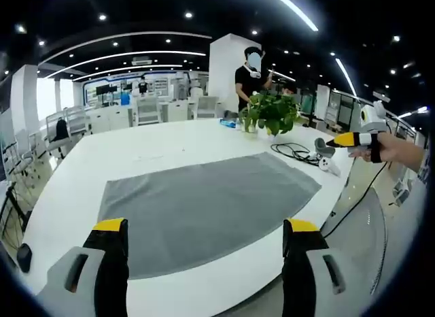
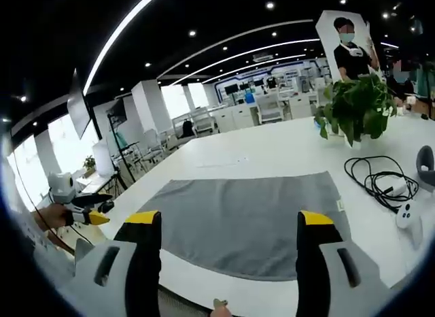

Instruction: Fold the towel on the table until its edges align and the towel forms a compact rectangular stack.

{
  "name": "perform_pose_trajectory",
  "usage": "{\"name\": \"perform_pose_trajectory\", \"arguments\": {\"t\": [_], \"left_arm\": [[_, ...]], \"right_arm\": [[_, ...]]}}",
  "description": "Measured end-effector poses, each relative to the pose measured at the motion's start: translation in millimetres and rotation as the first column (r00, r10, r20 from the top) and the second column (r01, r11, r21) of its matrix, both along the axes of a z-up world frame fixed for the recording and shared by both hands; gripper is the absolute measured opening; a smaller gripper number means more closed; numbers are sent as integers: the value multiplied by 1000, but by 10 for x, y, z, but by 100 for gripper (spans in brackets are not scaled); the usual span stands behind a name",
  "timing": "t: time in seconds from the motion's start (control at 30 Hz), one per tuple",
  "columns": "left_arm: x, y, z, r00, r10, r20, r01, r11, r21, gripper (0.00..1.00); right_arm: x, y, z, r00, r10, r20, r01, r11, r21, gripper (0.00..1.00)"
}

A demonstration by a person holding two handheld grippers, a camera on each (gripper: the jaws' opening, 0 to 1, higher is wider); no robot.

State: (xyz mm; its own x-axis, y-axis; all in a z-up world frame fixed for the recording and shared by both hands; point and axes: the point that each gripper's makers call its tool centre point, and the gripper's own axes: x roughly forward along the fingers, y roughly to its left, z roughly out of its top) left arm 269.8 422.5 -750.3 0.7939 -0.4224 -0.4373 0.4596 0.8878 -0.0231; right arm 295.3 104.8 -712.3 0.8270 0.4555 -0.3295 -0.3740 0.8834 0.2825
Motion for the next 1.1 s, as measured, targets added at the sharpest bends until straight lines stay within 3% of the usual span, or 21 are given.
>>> {"name": "perform_pose_trajectory", "arguments": {"t": [1.1], "left_arm": [[5, -225, -86, 999, -34, -30, 34, 999, -10, 97]], "right_arm": [[-9, -175, -73, 999, -15, -33, 14, 1000, -23, 82]]}}
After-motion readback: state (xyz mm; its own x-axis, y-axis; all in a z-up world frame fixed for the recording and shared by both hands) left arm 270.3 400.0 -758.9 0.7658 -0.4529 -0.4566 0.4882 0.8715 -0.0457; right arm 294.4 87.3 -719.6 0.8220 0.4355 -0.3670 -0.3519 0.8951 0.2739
